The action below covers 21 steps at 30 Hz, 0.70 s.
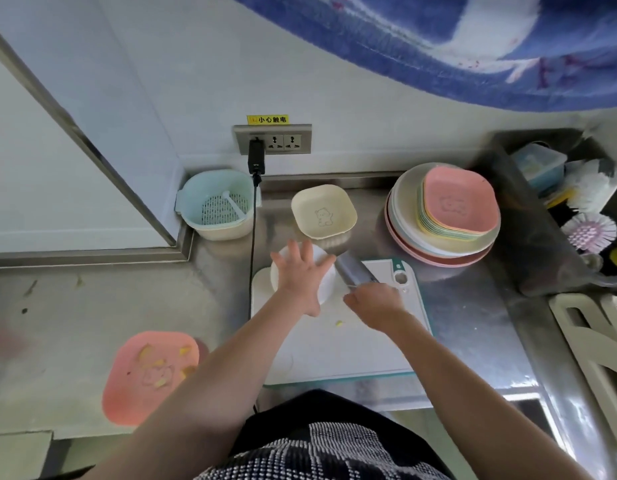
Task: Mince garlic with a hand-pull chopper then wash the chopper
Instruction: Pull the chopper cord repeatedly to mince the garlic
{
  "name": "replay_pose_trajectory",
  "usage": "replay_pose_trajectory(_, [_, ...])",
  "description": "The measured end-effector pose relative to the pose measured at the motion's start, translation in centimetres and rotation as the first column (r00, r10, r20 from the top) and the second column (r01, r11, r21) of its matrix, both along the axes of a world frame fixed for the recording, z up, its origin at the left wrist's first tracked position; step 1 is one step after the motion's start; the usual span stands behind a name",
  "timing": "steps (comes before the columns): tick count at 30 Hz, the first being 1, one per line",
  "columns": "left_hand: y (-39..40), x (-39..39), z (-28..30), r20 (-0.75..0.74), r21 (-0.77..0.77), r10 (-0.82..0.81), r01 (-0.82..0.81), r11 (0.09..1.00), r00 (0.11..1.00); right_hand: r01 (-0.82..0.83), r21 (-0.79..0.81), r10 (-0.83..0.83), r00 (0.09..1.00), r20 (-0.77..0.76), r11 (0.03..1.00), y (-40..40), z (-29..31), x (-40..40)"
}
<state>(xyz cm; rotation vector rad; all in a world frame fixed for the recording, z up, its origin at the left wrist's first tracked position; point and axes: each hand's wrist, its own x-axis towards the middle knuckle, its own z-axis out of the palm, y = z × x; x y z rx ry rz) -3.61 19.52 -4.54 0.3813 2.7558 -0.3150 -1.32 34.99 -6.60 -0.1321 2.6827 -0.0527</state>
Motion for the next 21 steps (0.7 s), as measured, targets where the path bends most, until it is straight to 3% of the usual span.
replay_pose_trajectory(3, [-0.6,-0.2,-0.2,0.048,0.052,0.081,-0.083,0.995,0.996,0.275,0.107,-0.278,0.96,0.017,0.955,4.7,0.1,0.2])
replay_pose_trajectory(5, [-0.8,-0.3,-0.3,0.071,0.065,0.117,-0.122,0.99,0.991,0.338,0.149,-0.343,0.939,0.01,0.929,6.7,0.5,0.4])
replay_pose_trajectory(7, [-0.3,-0.2,-0.2,0.046,0.024,0.061,-0.063,0.998,0.997,0.232,0.131,-0.232,0.973,-0.017,0.964,5.4,0.8,0.3])
replay_pose_trajectory(9, [0.3,0.0,-0.1,0.004,-0.007,-0.003,0.003,1.0,1.0,-0.01,0.014,0.011,0.999,-0.053,1.0,1.5,1.0,0.1])
replay_pose_trajectory(11, [0.4,0.0,-0.1,-0.023,-0.027,-0.029,0.028,0.999,0.999,-0.241,-0.061,0.239,0.97,-0.046,0.969,-2.4,1.2,0.4])
replay_pose_trajectory(12, [0.3,0.1,-0.2,-0.027,-0.033,-0.037,0.036,0.999,0.999,-0.265,-0.069,0.263,0.964,-0.037,0.962,-3.2,1.1,0.4])
replay_pose_trajectory(14, [0.2,0.2,-0.3,-0.031,-0.043,-0.062,0.061,0.997,0.998,-0.143,-0.052,0.142,0.99,-0.018,0.988,-2.3,0.1,0.0])
replay_pose_trajectory(16, [0.3,0.2,-0.1,-0.042,-0.053,-0.095,0.093,0.994,0.995,0.096,0.011,-0.096,0.995,0.011,0.995,0.6,-1.1,-0.2])
replay_pose_trajectory(19, [0.1,-0.1,-0.3,-0.044,-0.023,-0.069,0.068,0.997,0.997,0.483,0.038,-0.484,0.874,0.045,0.875,5.2,-0.6,-0.1])
replay_pose_trajectory(21, [0.0,-0.3,-0.2,-0.032,-0.019,-0.049,0.048,0.999,0.998,0.459,0.036,-0.46,0.888,0.006,0.888,5.7,0.0,-0.4])
